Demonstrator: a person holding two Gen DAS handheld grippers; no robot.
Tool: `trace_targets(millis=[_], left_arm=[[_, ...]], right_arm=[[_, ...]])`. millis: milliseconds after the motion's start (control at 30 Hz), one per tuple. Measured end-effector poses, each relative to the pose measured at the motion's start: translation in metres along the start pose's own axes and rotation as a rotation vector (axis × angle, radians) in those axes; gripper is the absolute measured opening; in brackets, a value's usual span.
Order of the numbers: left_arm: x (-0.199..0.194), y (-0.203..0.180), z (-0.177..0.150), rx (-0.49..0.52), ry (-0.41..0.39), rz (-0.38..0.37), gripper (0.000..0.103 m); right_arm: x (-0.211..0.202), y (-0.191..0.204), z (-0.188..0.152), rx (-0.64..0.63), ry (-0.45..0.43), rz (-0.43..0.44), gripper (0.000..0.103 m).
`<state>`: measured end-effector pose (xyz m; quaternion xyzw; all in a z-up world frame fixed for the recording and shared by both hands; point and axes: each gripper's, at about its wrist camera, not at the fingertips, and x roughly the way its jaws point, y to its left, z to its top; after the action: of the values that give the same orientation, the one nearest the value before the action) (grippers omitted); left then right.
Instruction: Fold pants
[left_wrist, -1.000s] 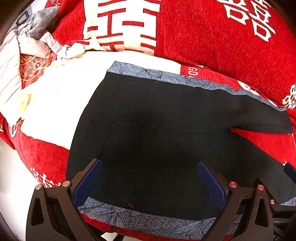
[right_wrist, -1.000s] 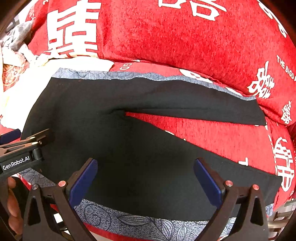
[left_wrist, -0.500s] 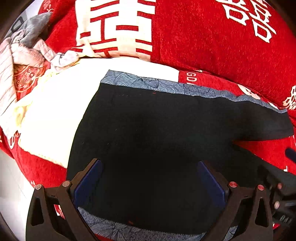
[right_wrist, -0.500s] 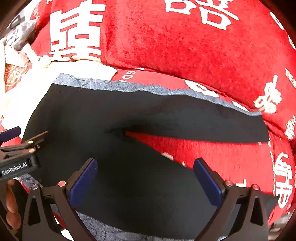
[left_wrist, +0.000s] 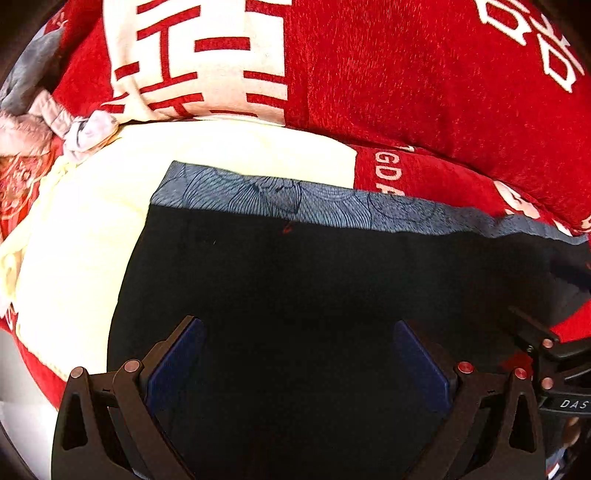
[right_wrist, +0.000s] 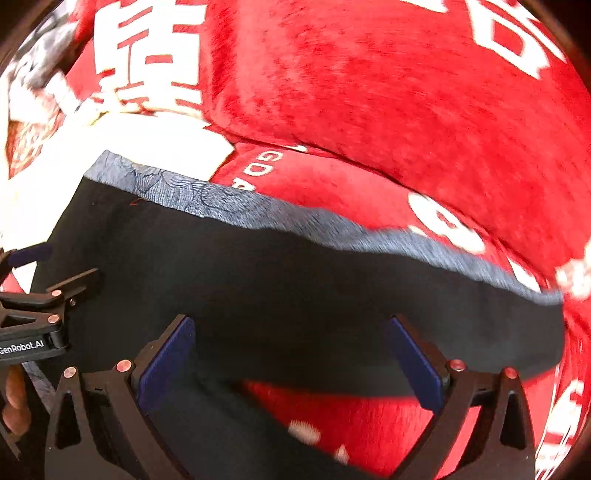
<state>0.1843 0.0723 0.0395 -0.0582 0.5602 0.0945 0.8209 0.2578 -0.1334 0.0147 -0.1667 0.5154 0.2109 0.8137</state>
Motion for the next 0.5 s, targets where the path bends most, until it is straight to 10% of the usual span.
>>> trace_targets(millis=[500], left_arm=[[0.036, 0.009, 0.023, 0.004, 0.055, 0.016, 0.103]], right_arm=[[0.095, 0.017, 0.072, -0.438, 0.135, 0.274, 0.103]])
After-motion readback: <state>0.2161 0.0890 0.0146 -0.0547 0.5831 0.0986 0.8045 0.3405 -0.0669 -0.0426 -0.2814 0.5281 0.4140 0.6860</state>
